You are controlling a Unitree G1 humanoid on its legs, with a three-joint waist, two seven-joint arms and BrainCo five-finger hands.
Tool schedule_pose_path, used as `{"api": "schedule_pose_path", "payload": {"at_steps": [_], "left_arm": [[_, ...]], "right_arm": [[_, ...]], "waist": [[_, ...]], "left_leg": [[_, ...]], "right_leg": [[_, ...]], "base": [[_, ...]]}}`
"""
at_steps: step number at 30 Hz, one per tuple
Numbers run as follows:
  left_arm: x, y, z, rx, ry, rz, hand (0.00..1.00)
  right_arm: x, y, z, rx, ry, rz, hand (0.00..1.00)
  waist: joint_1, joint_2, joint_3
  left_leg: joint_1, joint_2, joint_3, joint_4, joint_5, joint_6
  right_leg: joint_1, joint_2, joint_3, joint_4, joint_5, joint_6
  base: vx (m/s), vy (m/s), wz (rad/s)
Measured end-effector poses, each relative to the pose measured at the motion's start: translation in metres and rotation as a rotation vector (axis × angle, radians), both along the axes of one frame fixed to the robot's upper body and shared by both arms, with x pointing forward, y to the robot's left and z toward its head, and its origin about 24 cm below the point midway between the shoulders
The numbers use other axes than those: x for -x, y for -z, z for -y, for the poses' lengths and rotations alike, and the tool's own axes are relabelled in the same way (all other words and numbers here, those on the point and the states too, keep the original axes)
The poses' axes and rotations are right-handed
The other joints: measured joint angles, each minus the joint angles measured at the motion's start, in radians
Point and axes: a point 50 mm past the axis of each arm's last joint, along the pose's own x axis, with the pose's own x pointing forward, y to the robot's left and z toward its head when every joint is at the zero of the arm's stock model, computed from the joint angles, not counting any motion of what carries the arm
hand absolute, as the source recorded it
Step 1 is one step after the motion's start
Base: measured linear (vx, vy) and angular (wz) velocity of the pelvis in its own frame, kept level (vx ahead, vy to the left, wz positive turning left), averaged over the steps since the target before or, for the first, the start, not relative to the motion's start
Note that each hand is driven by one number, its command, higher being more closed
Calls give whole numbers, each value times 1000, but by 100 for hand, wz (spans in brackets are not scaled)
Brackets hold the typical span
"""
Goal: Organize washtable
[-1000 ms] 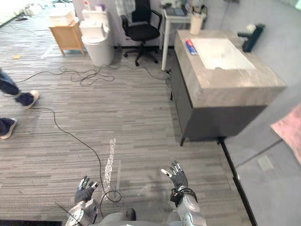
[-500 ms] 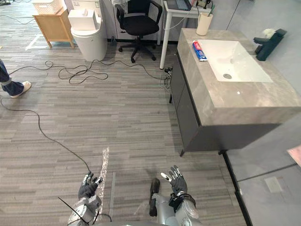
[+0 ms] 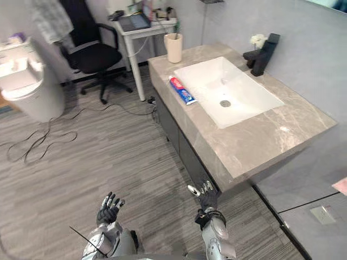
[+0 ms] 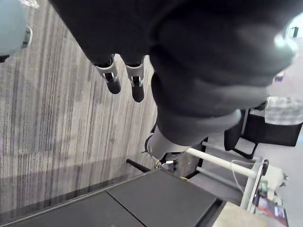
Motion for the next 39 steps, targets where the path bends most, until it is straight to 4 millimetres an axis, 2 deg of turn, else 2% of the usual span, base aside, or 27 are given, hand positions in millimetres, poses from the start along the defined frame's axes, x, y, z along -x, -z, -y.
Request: {"api": "schedule_pose_path", "payload": {"at_steps": [1, 2, 3, 4, 5, 6, 7, 9, 10, 11, 13, 14, 15, 17, 19, 20, 21, 22, 23, 24, 27, 29, 30, 31, 33, 35, 39], "left_arm": [[0, 0, 1, -4, 10, 1, 0], [-2, -1, 2, -16, 29, 4, 0], [-3, -3, -2, -32, 35, 13, 0], [-1, -6, -7, -47, 49, 29, 0], [-4, -10, -9, -58, 66, 46, 0], [-5, -11, -9, -61, 72, 51, 0], [-13, -17, -4, -69, 142, 92, 0], [-21, -21, 7, -62, 207, 121, 0], [-25, -23, 11, -61, 232, 134, 0], [-25, -24, 18, -67, 273, 143, 0], [-27, -26, 16, -91, 282, 151, 0], [-26, -27, 15, -111, 287, 155, 0], [-25, -27, 16, -117, 291, 154, 0], [-22, -25, 17, -113, 296, 143, 0], [-15, -21, 20, -103, 308, 122, 0], [-9, -18, 26, -81, 332, 109, 0], [-8, -17, 29, -71, 340, 104, 0], [-8, -17, 33, -57, 347, 109, 0], [-12, -16, 40, -33, 354, 112, 0], [-13, -18, 49, -7, 354, 124, 0], [-12, -18, 58, 19, 347, 125, 0], [-12, -19, 62, 26, 357, 132, 0], [-13, -21, 62, 26, 360, 140, 0], [-14, -22, 59, 19, 354, 146, 0], [-17, -28, 58, 21, 335, 172, 0], [-15, -28, 61, 34, 327, 172, 0], [-15, -27, 57, 35, 297, 165, 0]], "right_arm": [[0, 0, 0, 5, -3, 1, 0], [-2, 1, -1, 9, -12, -6, 0], [-3, 4, -9, -2, -30, -24, 0], [-1, 6, -18, -21, -70, -30, 0], [0, 7, -22, -28, -81, -32, 0], [0, 7, -22, -28, -83, -31, 0], [-1, 6, -19, -7, -91, -25, 0], [-5, 3, -17, 6, -91, -9, 0], [-4, 4, -14, 10, -86, -13, 0], [1, 6, -14, 1, -83, -25, 0], [7, 7, -19, -20, -92, -32, 0], [12, 9, -24, -33, -113, -41, 0], [13, 9, -26, -39, -121, -41, 0], [17, 10, -28, -44, -144, -45, 0], [19, 9, -27, -40, -153, -39, 0], [22, 4, -25, -37, -155, -15, 0], [21, 3, -24, -36, -158, -5, 0], [18, 2, -23, -37, -154, 2, 0], [16, 1, -22, -39, -150, 3, 0], [11, -2, -17, -28, -142, 25, 0], [6, -7, -18, -31, -136, 48, 0], [5, -17, -21, -43, -142, 96, 0], [4, -22, -24, -48, -152, 121, 0], [1, -28, -27, -55, -155, 150, 0], [-1, -33, -28, -55, -145, 165, 0], [-2, -34, -26, -47, -140, 170, 0], [-10, -25, -20, -8, -153, 137, 0]], "waist": [[-2, 11, -5], [-1, 4, -10], [12, -28, -16], [22, -40, -24], [12, -63, -41], [9, -66, -44], [6, -87, -66], [-9, -75, -76], [-16, -68, -77], [-35, -28, -71], [-36, -16, -66], [-35, -14, -65], [-35, -13, -65], [-35, -9, -57], [-39, -8, -47], [-36, -14, -48], [-37, -20, -46], [-37, -38, -46], [-40, -42, -33], [-36, -12, -28], [-32, 4, -29], [-17, 4, -30], [-4, 9, -29], [1, 2, -26], [7, -12, -24], [27, -18, -28], [24, -24, -43]], "left_leg": [[11, 8, -33, -12, -1, 2], [-2, -8, -18, 49, 87, -50], [-17, -36, -2, 142, 93, -57], [-35, -61, 0, 254, 88, -53], [-59, -86, 32, 358, 21, -13], [-61, -90, 41, 370, 11, -10], [-57, -116, 117, 410, -45, 32], [-27, -144, 173, 386, -63, 73], [11, -158, 202, 352, -60, 100], [79, -169, 228, 291, -53, 142], [163, -189, 252, 213, -39, 168], [239, -211, 267, 136, -25, 190], [262, -219, 268, 113, -20, 198], [321, -229, 267, 48, -11, 213], [352, -229, 255, 29, -11, 213], [374, -242, 246, 7, -11, 213], [380, -252, 240, 3, -11, 213], [382, -276, 228, 2, -11, 212], [395, -283, 206, -1, -17, 204], [389, -267, 194, -4, -19, 198], [416, -243, 203, -43, -14, 185], [439, -214, 238, -30, -46, 152], [438, -196, 258, 6, -73, 133], [387, -171, 274, 163, -107, 95], [250, -125, 308, 480, -107, 94], [189, -69, 320, 594, -125, 124], [167, -32, 174, 419, -127, 128]], "right_leg": [[-6, -8, 19, 16, -20, 18], [-3, -39, 48, 35, -49, 39], [-13, -66, 86, 55, -49, 42], [-25, -96, 120, 66, -14, 60], [-24, -134, 132, 61, 32, 73], [-26, -140, 134, 64, 39, 76], [-85, -177, 166, 130, 114, 70], [-193, -189, 168, 279, 272, 6], [-242, -189, 168, 345, 396, -15], [-295, -173, 157, 457, 473, -39], [-353, -161, 84, 588, 427, -59], [-395, -151, -4, 670, 348, -58], [-409, -137, -32, 685, 310, -54], [-456, -30, -126, 678, 168, -47], [-459, 51, -176, 604, 101, -27], [-448, 105, -194, 434, 90, -11], [-429, 113, -194, 337, 107, 1], [-403, 105, -186, 191, 170, 8], [-372, 98, -206, 128, 216, -47], [-346, 109, -227, 65, 241, -64], [-315, 134, -226, 13, 254, -71], [-295, 154, -235, -3, 228, -87], [-279, 157, -255, -3, 223, -90], [-265, 163, -255, -3, 213, -106], [-248, 160, -230, -1, 199, -112], [-231, 154, -189, 3, 186, -115], [-240, 113, -68, 31, 160, -82]], "base": [[435, 560, -78], [398, 571, -93], [389, 581, -136], [391, 599, -134], [316, 494, -92], [431, 701, -73], [383, 654, -71], [284, 493, -61], [225, 413, -35], [221, 413, -30], [220, 427, -20], [182, 326, -15], [184, 231, -5], [195, 137, 5], [193, 20, 22], [185, -44, 34], [195, -56, 38], [166, -57, 41], [203, -33, 46], [187, -22, 32], [98, -24, -5], [65, -52, -41], [128, -51, -57], [117, -44, -40], [112, -52, -36], [183, -1, -62], [284, 156, -81]]}}
